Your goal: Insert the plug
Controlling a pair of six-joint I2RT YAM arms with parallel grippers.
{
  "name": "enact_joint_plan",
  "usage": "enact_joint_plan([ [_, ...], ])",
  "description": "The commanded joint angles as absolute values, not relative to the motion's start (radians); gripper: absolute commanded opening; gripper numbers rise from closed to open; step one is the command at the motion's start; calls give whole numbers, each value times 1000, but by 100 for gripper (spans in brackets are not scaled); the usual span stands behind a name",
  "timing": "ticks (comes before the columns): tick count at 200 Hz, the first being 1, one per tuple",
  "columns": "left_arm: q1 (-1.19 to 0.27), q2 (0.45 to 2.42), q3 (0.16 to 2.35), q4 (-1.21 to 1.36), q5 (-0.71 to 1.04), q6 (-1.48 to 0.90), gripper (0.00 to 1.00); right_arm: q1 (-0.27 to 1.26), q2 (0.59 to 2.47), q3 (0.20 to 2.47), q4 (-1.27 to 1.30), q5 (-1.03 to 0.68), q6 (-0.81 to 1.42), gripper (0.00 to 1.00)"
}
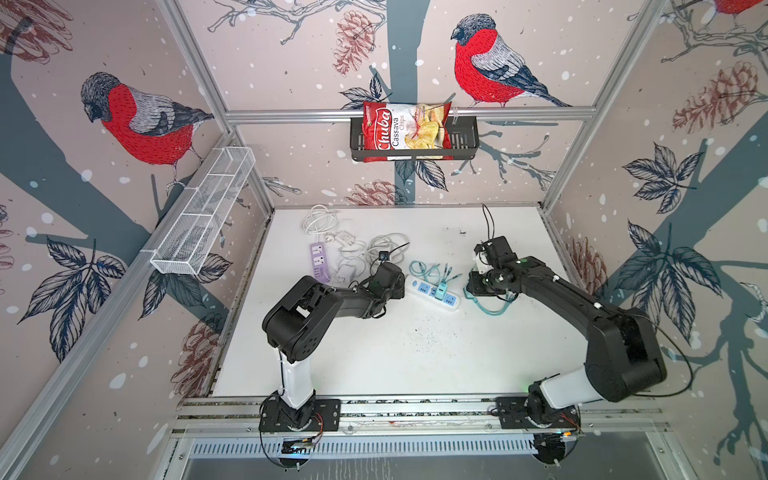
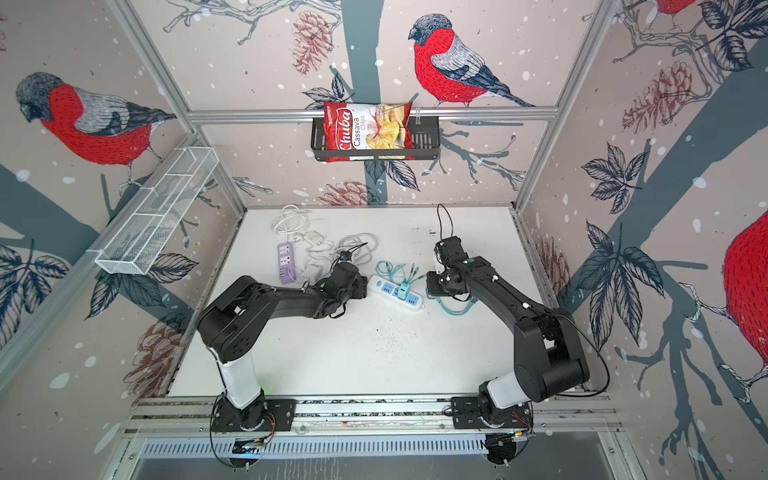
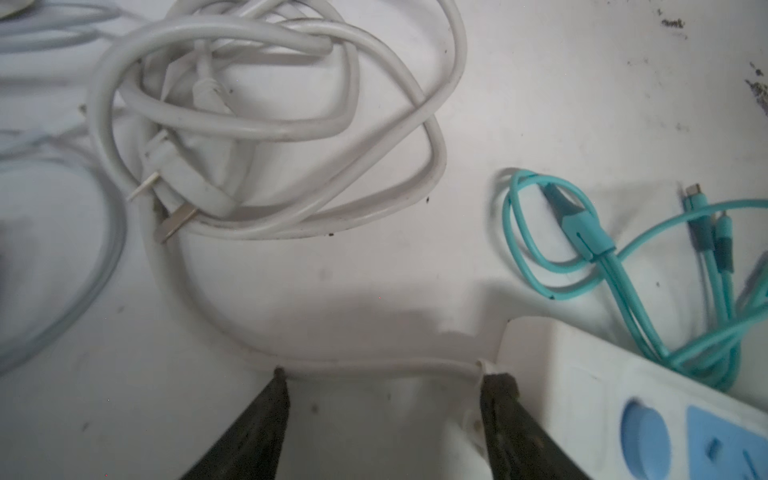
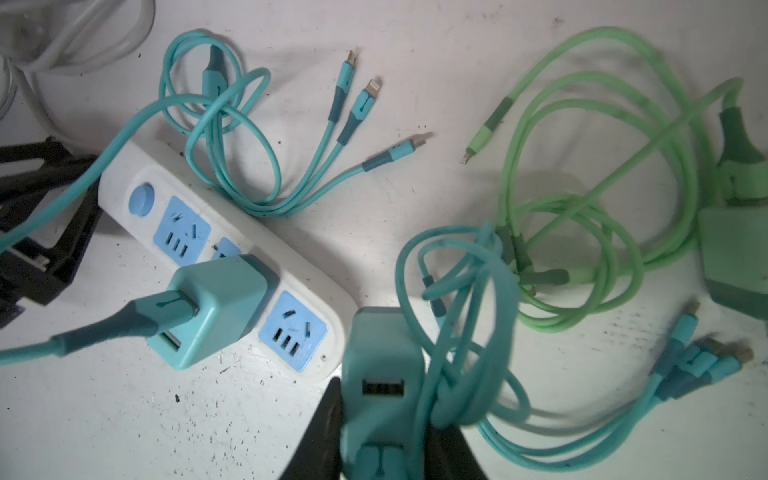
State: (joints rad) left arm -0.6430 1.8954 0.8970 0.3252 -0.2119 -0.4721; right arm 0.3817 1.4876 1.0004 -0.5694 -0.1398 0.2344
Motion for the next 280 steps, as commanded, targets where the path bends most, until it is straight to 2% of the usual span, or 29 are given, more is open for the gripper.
enact_joint_plan([
  [1, -626, 1968, 953, 213, -105, -423, 71, 391, 1488, 1009, -548, -141, 218, 4],
  [37, -619, 2059, 1056, 206, -22, -383, 70, 428, 1483, 1006, -555, -118, 202, 4],
  [89, -615, 2075, 1093, 203, 11, -336, 70, 482, 1472, 1031, -583, -88, 171, 4],
  [280, -594, 2094, 1106, 197, 67, -324, 67, 618, 1444, 1000, -589, -6, 119, 3],
])
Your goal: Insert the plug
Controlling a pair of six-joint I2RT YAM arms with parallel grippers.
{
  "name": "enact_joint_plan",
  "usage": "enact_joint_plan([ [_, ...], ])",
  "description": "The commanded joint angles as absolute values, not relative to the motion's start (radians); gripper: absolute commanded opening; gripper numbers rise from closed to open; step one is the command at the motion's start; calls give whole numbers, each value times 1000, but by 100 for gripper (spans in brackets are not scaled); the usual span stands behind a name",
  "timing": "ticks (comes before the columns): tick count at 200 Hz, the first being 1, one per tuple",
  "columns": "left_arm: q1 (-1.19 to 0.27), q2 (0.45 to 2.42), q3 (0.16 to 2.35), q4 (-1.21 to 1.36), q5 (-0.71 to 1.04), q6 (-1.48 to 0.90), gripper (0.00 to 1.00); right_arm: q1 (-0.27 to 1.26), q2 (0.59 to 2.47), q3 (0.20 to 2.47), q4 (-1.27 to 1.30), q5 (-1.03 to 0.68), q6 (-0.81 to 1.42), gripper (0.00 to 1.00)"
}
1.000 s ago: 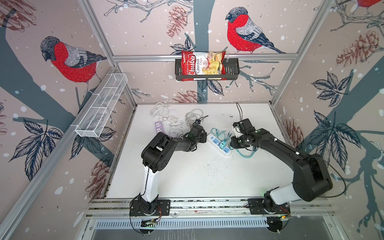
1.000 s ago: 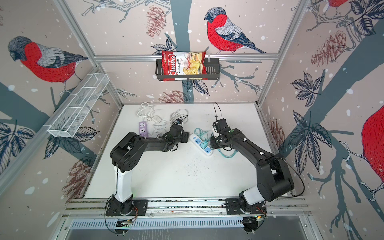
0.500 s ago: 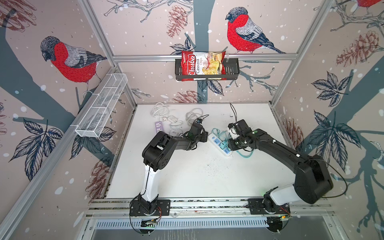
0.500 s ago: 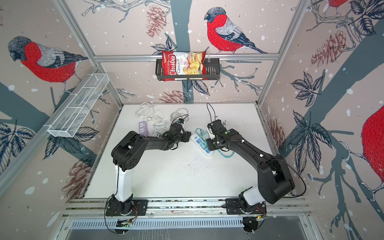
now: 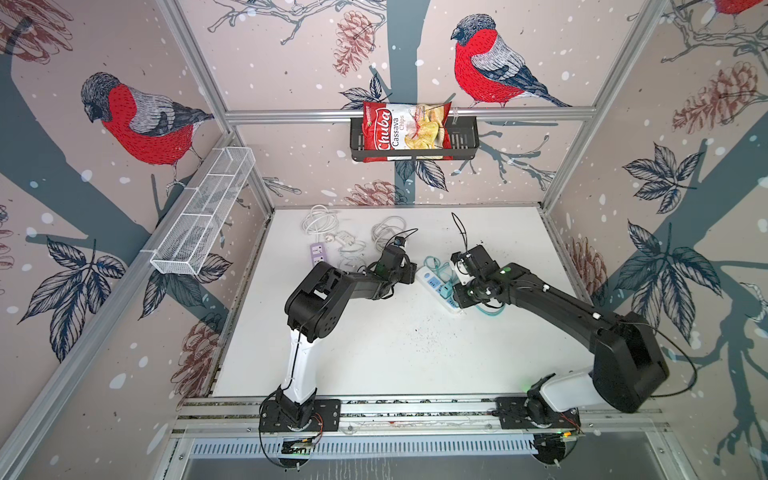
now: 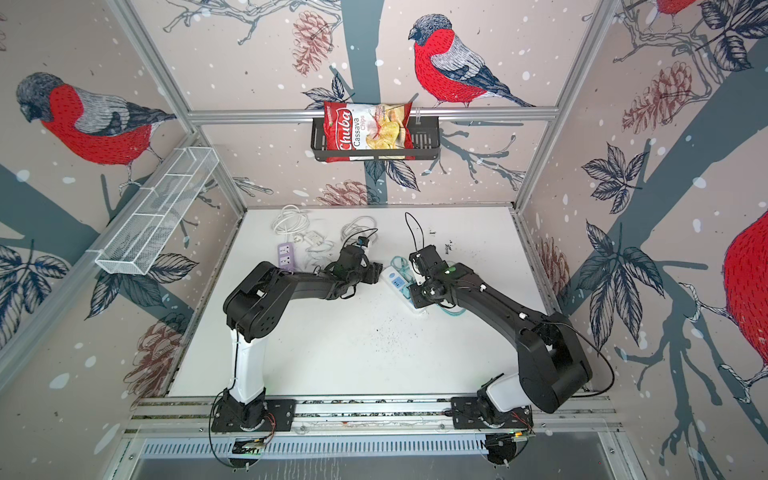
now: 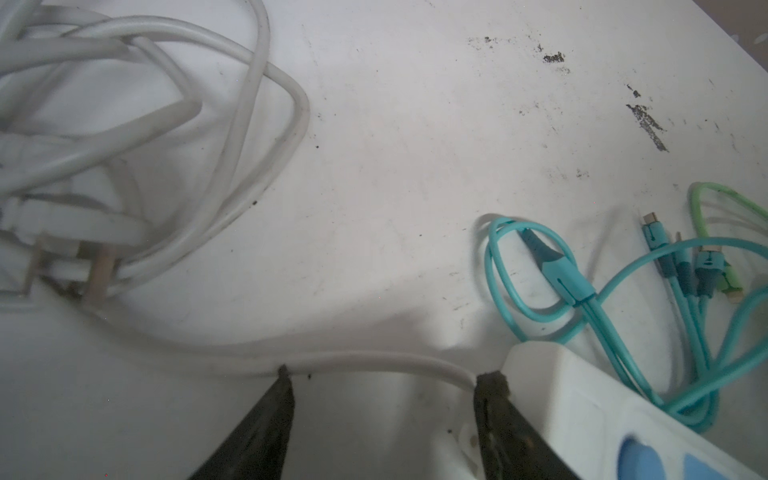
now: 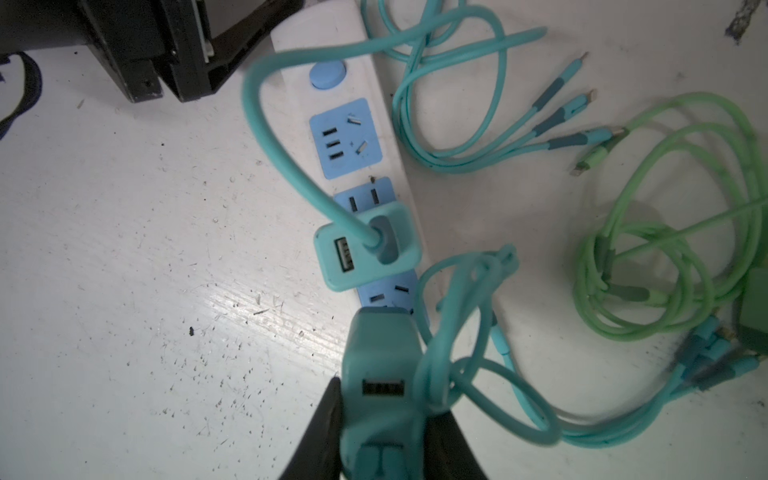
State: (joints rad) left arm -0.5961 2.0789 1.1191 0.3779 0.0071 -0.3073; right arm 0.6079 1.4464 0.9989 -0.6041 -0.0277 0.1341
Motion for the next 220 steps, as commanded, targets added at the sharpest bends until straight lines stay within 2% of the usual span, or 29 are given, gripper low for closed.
enact_joint_plan([
  [1, -593, 2094, 1106, 197, 67, -324, 67, 619, 1445, 1000, -589, -6, 117, 3],
  [220, -586, 2078, 1088, 229, 104, -308, 65, 626, 1486, 1012, -578, 12, 34, 2],
])
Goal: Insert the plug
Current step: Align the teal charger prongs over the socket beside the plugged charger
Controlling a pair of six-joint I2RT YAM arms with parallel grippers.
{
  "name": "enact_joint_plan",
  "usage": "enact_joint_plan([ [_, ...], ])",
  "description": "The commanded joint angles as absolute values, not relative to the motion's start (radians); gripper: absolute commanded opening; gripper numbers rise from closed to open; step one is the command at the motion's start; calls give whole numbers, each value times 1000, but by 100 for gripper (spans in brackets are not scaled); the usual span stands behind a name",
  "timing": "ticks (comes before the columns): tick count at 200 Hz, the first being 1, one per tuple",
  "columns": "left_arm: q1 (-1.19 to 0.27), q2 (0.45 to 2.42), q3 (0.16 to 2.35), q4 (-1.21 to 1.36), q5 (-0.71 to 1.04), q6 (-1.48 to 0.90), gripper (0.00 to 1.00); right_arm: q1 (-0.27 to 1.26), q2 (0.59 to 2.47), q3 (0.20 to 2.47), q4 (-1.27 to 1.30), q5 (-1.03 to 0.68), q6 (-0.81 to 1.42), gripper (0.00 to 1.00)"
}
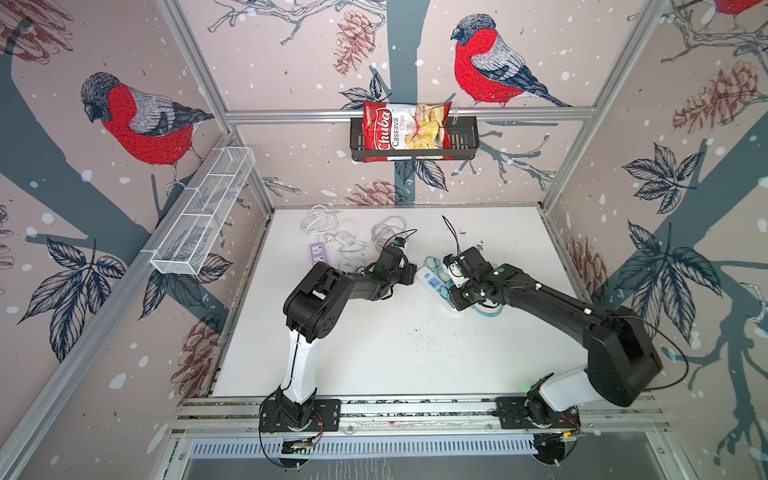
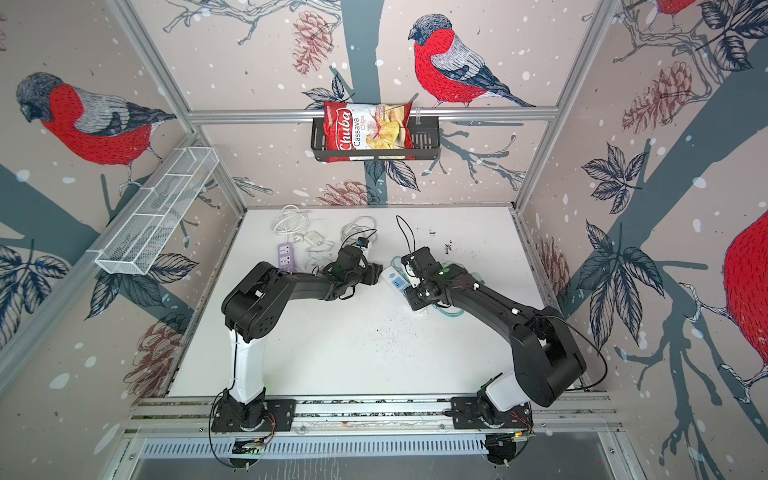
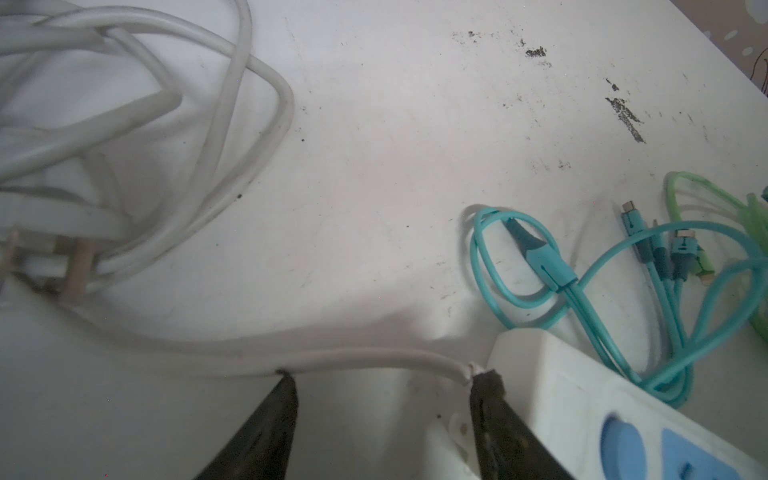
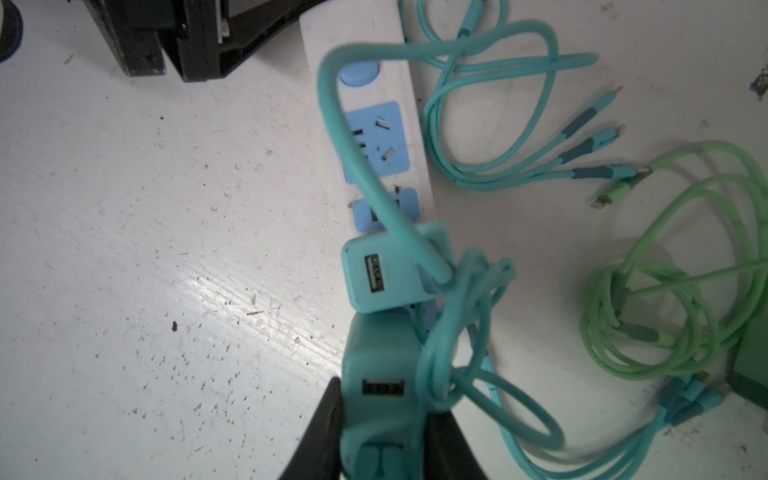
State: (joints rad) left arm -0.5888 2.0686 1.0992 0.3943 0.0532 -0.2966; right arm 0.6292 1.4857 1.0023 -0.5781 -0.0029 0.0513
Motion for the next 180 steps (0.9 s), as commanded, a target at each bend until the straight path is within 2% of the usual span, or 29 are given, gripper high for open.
enact_joint_plan([
  [1, -586, 2078, 1088, 229, 104, -308, 65, 626, 1486, 1012, -578, 11, 34, 2],
  [79, -585, 2074, 1085, 229, 118, -301, 65, 632, 1476, 1000, -558, -31, 2, 2],
  [180, -583, 2071, 1082, 235, 133, -295, 64, 636, 1466, 1013, -596, 11, 15, 1],
])
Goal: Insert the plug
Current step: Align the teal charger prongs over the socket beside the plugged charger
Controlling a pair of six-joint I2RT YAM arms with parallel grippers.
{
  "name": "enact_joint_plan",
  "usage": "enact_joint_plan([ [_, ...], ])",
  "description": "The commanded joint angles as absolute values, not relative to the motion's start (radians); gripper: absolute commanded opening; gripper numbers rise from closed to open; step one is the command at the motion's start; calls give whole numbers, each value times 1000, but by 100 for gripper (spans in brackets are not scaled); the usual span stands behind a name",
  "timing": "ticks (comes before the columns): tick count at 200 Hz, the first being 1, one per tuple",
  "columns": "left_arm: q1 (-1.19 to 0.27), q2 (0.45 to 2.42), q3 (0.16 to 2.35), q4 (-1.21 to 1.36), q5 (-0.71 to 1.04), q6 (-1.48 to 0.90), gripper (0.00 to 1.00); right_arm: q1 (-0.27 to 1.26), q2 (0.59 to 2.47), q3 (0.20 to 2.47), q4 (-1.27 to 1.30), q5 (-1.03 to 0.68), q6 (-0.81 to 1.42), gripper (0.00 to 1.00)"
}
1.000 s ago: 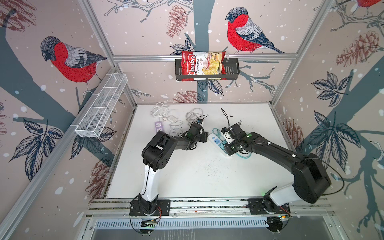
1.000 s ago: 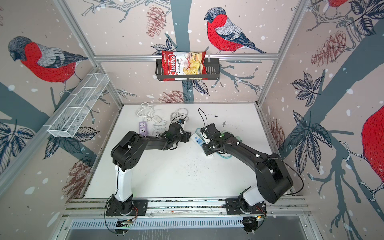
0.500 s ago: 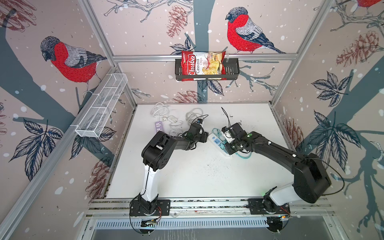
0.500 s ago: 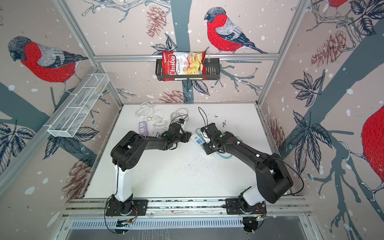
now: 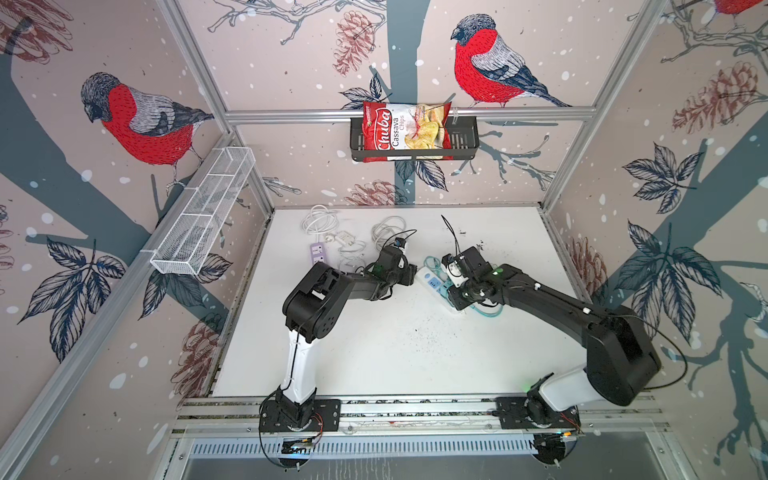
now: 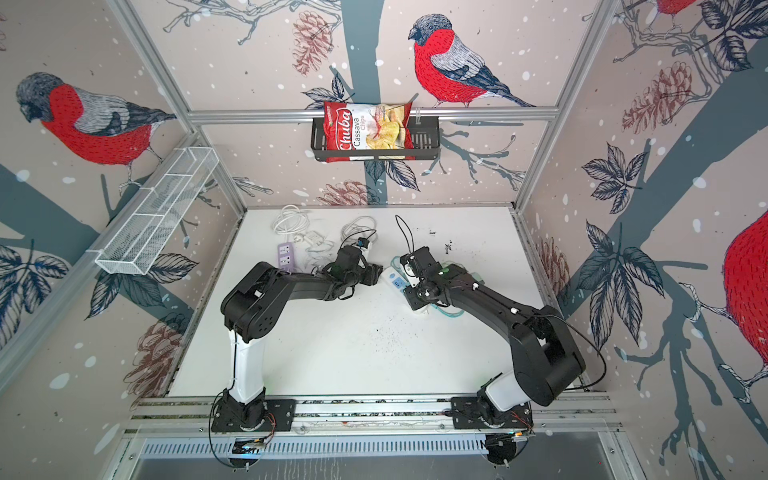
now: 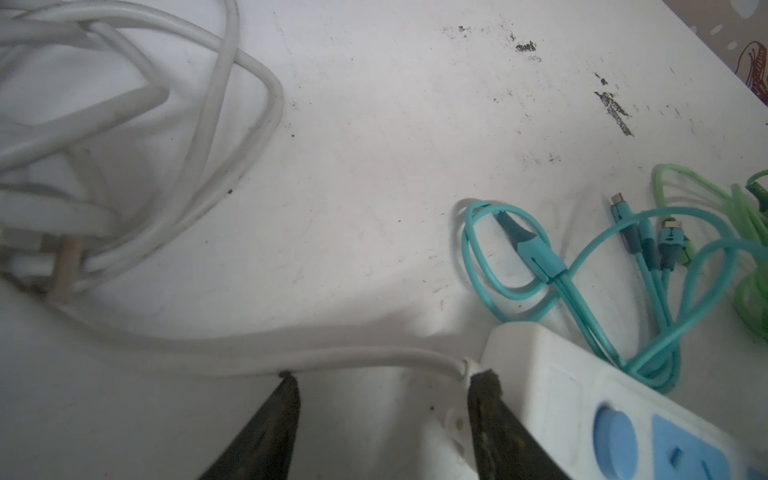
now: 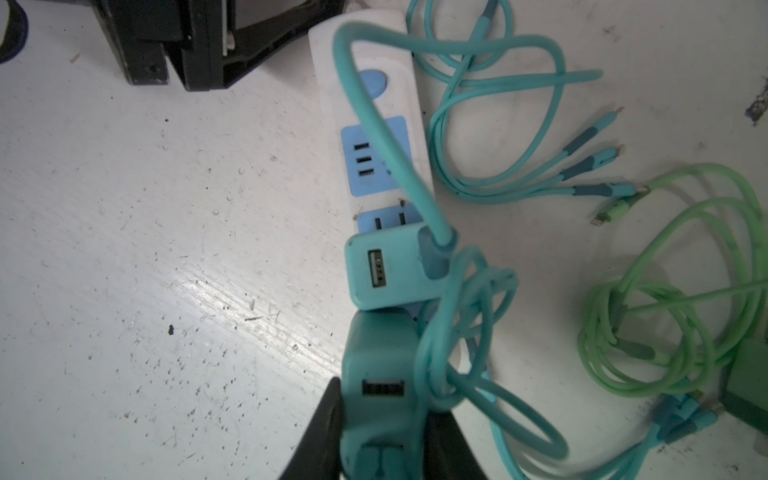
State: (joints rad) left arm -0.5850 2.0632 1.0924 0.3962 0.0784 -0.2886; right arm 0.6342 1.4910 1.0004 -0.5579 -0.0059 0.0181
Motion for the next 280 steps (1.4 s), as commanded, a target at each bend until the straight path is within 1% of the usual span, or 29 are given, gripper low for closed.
enact_joint_plan([
  [1, -583, 2071, 1082, 235, 134, -295, 64, 636, 1465, 1014, -597, 11, 15, 1],
  [35, -578, 2074, 1090, 232, 155, -296, 64, 640, 1435, 1009, -601, 19, 23, 1],
  [97, -574, 2074, 1091, 229, 173, -295, 63, 641, 1479, 1002, -591, 15, 15, 1],
  [169, -570, 2075, 1091, 229, 183, -286, 62, 628, 1494, 996, -579, 50, 12, 1],
  [232, -568, 2080, 1097, 229, 191, -283, 62, 625, 1496, 982, -566, 10, 7, 1],
  [280, -564, 2080, 1096, 230, 190, -288, 62, 640, 1480, 977, -583, 18, 29, 1],
])
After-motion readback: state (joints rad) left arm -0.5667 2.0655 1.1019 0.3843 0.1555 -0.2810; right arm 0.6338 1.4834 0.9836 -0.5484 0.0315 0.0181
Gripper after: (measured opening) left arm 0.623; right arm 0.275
